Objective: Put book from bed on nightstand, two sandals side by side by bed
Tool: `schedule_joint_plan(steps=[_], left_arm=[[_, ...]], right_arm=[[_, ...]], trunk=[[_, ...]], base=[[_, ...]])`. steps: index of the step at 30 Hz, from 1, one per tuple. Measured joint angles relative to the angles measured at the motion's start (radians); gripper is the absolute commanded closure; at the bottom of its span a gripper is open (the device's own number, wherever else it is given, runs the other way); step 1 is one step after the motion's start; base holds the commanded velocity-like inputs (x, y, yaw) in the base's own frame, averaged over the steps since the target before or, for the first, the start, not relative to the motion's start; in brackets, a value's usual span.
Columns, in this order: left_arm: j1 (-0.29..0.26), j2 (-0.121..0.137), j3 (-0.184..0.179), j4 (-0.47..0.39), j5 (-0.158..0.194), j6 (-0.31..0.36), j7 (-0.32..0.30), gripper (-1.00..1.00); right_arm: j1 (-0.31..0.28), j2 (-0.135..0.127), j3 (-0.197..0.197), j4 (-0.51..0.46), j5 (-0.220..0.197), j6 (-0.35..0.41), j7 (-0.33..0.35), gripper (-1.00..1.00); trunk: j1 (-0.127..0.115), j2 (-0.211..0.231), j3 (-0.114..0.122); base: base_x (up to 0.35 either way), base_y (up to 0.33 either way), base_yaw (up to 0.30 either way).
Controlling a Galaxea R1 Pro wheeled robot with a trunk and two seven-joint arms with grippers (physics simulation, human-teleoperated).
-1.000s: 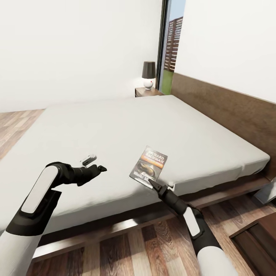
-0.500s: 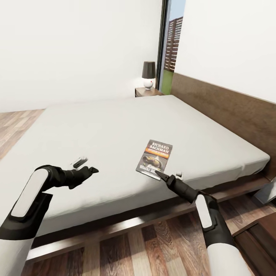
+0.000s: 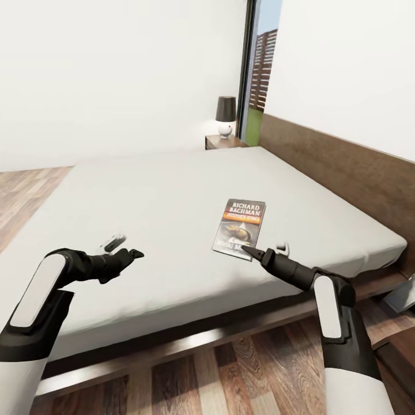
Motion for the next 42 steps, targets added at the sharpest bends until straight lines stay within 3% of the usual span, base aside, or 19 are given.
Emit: schedule_joint_plan(steps=[13,16,18,25,29,30,33,34,36,39,42], left_arm=[[0.007,0.001,0.007,0.001,-0.002,-0.003,-0.002,-1.00],[0.011,0.002,0.015,0.002,-0.002,-0.004,-0.002,-1.00],[0.019,0.002,0.042,0.005,-0.002,-0.003,-0.003,-1.00],[0.043,-0.001,0.054,0.006,-0.002,-0.003,-0.005,-1.00],[0.090,0.000,0.057,0.002,-0.002,-0.005,-0.089,-1.00],[0.112,0.001,0.059,0.002,-0.003,-0.005,-0.149,-1.00],[0.142,0.003,0.060,0.001,-0.014,-0.007,-0.239,-1.00],[0.166,0.003,0.061,0.000,-0.056,-0.008,-0.318,-1.00],[0.175,0.003,0.062,0.000,-0.075,-0.008,-0.349,-1.00],[0.202,0.004,0.064,0.000,-0.148,-0.013,-0.493,-1.00],[0.209,0.004,0.064,0.000,-0.165,-0.014,-0.533,-1.00]], right_arm=[[0.014,-0.003,0.004,-0.082,0.001,0.001,-0.016,1.00],[0.015,-0.003,0.005,-0.085,0.001,0.001,-0.016,1.00],[0.016,-0.003,0.006,-0.089,-0.001,0.001,-0.017,1.00],[0.016,-0.003,0.019,-0.091,-0.001,0.001,-0.017,1.00],[0.016,-0.003,0.080,-0.092,-0.002,0.001,-0.017,1.00],[0.016,-0.003,0.107,-0.092,-0.002,0.001,-0.017,1.00],[0.015,-0.002,0.137,-0.092,0.000,0.001,-0.017,1.00],[0.015,-0.002,0.159,-0.091,0.000,0.001,-0.017,1.00],[0.015,-0.002,0.165,-0.091,0.001,0.000,-0.017,1.00],[0.015,-0.002,0.183,-0.090,0.003,0.001,-0.017,1.00],[0.015,-0.001,0.187,-0.086,0.004,0.001,-0.018,1.00]], trunk=[[-0.050,0.091,0.051],[-0.061,0.112,0.064],[-0.069,0.126,0.073],[-0.096,0.175,0.105],[-0.111,0.203,0.123],[-0.115,0.210,0.128],[-0.127,0.231,0.141],[-0.130,0.238,0.145],[-0.138,0.252,0.154],[-0.150,0.273,0.167],[-0.161,0.294,0.180]], base=[[0.000,0.000,0.055],[0.000,0.000,0.090],[0.000,0.000,0.093],[0.000,0.000,0.096],[0.000,0.000,0.130],[0.000,0.000,0.162],[0.000,0.000,0.175],[0.000,0.000,0.186],[0.000,0.000,0.187],[0.000,0.000,0.196],[0.000,0.000,0.210]])
